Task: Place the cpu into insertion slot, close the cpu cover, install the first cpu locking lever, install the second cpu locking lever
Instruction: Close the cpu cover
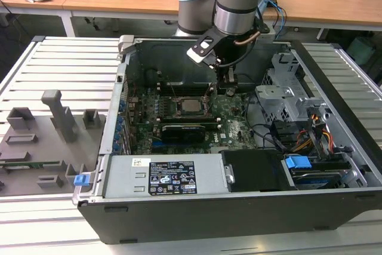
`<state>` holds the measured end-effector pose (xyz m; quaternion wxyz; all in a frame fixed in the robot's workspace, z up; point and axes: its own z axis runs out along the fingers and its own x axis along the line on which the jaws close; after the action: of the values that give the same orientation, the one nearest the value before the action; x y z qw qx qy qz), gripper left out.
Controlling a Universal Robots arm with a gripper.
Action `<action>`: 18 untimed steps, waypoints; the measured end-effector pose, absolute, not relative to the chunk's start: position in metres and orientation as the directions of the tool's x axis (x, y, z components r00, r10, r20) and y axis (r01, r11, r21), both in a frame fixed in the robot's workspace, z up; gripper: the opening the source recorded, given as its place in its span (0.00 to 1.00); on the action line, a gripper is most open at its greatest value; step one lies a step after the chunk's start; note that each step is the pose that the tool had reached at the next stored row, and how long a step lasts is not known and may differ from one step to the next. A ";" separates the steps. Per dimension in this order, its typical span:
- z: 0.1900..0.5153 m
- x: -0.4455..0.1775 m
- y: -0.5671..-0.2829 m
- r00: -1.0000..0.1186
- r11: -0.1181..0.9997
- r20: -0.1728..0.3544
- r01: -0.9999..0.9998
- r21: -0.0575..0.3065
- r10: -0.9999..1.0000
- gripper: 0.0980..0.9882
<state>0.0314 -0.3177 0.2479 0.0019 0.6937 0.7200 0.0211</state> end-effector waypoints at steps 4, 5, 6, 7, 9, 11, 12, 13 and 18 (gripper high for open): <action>0.248 0.029 -0.318 -0.038 0.037 0.026 0.999 0.033 0.999 0.01; 0.248 0.029 -0.318 -0.038 0.037 0.026 0.999 0.033 0.999 0.01; 0.248 0.028 -0.318 -0.038 0.037 0.026 0.999 0.033 0.999 0.01; 0.248 0.028 -0.318 -0.038 0.037 0.027 0.999 0.033 0.999 0.01; 0.248 0.026 -0.318 -0.038 0.037 0.027 0.999 0.033 0.999 0.01; 0.248 0.025 -0.318 -0.038 0.037 0.027 0.999 0.033 0.999 0.01; 0.248 0.025 -0.318 -0.038 0.037 0.027 0.999 0.033 0.999 0.01; 0.248 0.024 -0.318 -0.038 0.037 0.027 0.999 0.033 0.999 0.01; 0.248 0.021 -0.318 -0.038 0.037 0.026 0.999 0.033 0.999 0.01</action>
<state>0.0209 -0.3177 0.2480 0.0019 0.6937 0.7200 0.0211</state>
